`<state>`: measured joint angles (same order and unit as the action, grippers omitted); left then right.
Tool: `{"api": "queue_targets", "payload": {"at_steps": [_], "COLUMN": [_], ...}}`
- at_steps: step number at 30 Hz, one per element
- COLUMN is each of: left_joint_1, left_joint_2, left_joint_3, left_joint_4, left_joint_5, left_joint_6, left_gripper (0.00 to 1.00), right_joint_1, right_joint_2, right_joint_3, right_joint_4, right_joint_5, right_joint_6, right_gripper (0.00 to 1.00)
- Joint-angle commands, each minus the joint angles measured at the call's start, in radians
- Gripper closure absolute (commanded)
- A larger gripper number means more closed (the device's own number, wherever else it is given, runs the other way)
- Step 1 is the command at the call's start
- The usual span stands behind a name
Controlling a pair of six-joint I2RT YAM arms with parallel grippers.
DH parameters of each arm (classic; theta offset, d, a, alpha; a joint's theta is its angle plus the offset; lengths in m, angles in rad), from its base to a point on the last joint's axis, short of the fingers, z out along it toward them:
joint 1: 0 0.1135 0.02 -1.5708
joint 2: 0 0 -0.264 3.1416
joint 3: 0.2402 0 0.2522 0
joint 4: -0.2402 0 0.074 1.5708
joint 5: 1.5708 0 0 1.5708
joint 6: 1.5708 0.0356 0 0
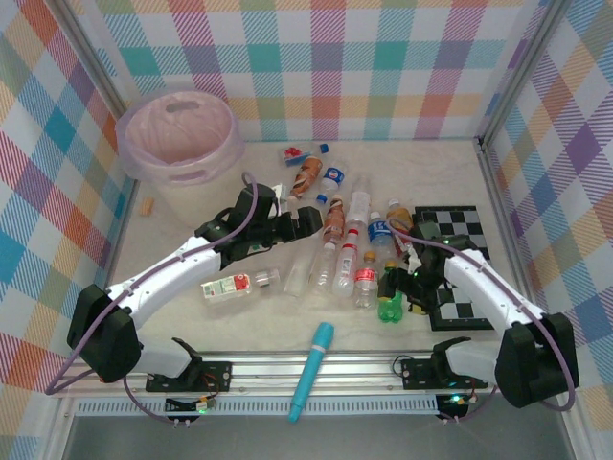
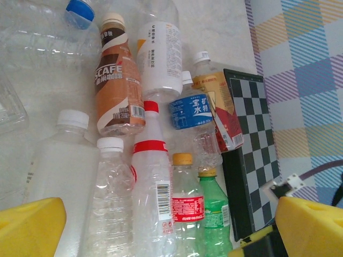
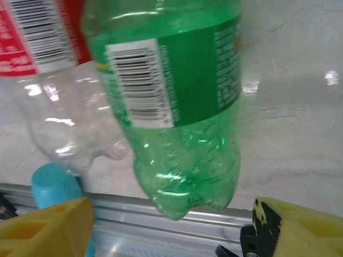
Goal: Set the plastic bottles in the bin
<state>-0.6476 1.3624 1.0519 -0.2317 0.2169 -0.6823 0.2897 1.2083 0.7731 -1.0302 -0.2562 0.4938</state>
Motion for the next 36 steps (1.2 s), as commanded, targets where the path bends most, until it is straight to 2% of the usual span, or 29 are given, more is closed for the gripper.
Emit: {"api": "queue_targets", "payload": {"at_steps": [1,5,12,16,20,25,28,32,36], "left_joint_1": [-0.015,-0.015,-0.015,-0.014,-0.015,-0.015,-0.018,-0.033,-0.059], "left_joint_2": [-0.012,-0.016,-0.009,0.003,0.016,0.033,0.047,0.075,0.098], "left_joint_3": [0.024,0.026,0.036,0.028,0.019,0.024,0.011,-0.019,-0.006], "left_joint_4": [0.025,0.011,0.001,0.029,0.069,0.119,0.218,0.444,0.509], "left_joint_5": [0.012,0.007,0.000,0.018,0.044,0.092,0.167,0.310,0.357], "left_joint_6": [-0.022,-0.001,0.017,0.000,-0.023,-0.048,-0.090,-0.181,-0.228], "left_gripper": [0.00,0.00,0.00,0.00,0.00,0.00,0.00,0.00,0.00], "right_joint_1": [0.006,0.006,0.006,0.006,0.006,0.006,0.006,0.007,0.013], "right_joint_2": [0.039,0.079,0.119,0.129,0.044,-0.052,-0.081,-0.062,-0.036], "right_joint_3": [-0.002,-0.050,-0.112,-0.106,-0.063,0.048,0.139,0.199,0.230], "right_joint_4": [0.023,0.105,0.180,0.169,0.110,0.035,0.062,0.220,0.366], "right_joint_5": [0.063,-0.004,0.029,0.054,0.075,0.052,-0.077,-0.407,-0.535], "right_joint_6": [0.048,0.070,0.086,0.070,0.069,0.017,-0.089,-0.214,-0.236], "right_gripper": [0.22,0.23,0.24,0.37,0.50,0.51,0.51,0.50,0.50]}}
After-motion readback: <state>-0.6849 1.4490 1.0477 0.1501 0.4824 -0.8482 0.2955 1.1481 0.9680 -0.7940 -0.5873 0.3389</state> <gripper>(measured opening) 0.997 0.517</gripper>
